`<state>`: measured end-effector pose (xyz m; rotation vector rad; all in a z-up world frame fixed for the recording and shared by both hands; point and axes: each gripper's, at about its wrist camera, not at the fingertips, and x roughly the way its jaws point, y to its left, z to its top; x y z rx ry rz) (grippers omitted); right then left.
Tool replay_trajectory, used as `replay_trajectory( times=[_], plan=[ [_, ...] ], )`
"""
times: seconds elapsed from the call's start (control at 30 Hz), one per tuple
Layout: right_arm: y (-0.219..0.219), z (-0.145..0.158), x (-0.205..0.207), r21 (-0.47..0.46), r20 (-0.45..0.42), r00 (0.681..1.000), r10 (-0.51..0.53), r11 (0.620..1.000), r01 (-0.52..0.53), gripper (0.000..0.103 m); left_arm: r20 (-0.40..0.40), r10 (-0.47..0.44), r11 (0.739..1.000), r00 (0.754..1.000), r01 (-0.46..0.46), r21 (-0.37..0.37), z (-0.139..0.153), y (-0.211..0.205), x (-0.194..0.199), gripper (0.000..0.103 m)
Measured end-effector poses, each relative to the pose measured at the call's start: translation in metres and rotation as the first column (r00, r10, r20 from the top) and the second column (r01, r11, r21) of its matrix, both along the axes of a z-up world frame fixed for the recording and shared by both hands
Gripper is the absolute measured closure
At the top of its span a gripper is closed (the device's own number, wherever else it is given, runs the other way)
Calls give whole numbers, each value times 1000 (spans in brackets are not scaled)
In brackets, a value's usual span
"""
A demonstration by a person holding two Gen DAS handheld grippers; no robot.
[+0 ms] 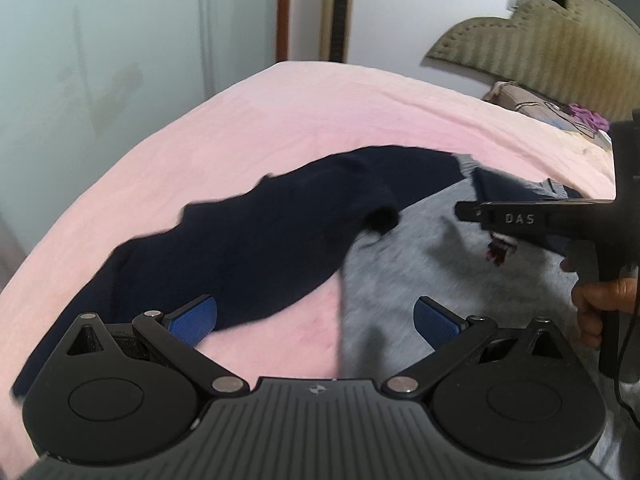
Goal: Fold small clothes
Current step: 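Carry the navy sleeve across the sweater body with the right gripper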
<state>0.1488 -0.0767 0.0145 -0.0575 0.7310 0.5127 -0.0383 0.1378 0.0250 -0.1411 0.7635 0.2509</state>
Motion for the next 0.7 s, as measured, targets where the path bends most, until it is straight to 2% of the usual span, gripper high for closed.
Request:
replay_trajectory(
  times=[0.13, 0.23, 0.3, 0.37, 0.43, 0.57, 0.67, 0.7],
  plan=[
    [11, 15, -17, 61, 32, 996, 78, 995, -79, 26, -12, 45, 998, 999, -45, 41, 9, 20, -29, 0],
    [30, 26, -35, 82, 66, 984, 167, 982, -172, 26, 1, 94, 989, 996, -94, 112, 19, 40, -45, 0],
    [45, 30, -47, 76, 81, 970, 229, 969, -235, 26, -1, 141, 976, 990, -139, 164, 21, 55, -50, 0],
    [57, 32, -58, 64, 98, 956, 276, 957, -283, 26, -29, 174, 969, 984, -166, 183, 18, 69, -49, 0],
    [65, 33, -68, 45, 117, 946, 302, 950, -309, 26, -48, 174, 969, 984, -162, 187, 13, 80, -45, 0],
    [66, 34, -74, 6, 126, 944, 306, 951, -309, 26, -64, 163, 957, 985, -142, 253, 9, 92, -36, 0],
    [57, 35, -73, 12, 116, 952, 282, 958, -285, 26, -77, 147, 954, 986, -121, 274, 5, 102, -34, 13],
    [54, 34, -72, 19, 111, 956, 270, 962, -274, 26, -92, 144, 957, 985, -115, 265, 0, 105, -31, 21]
  ],
)
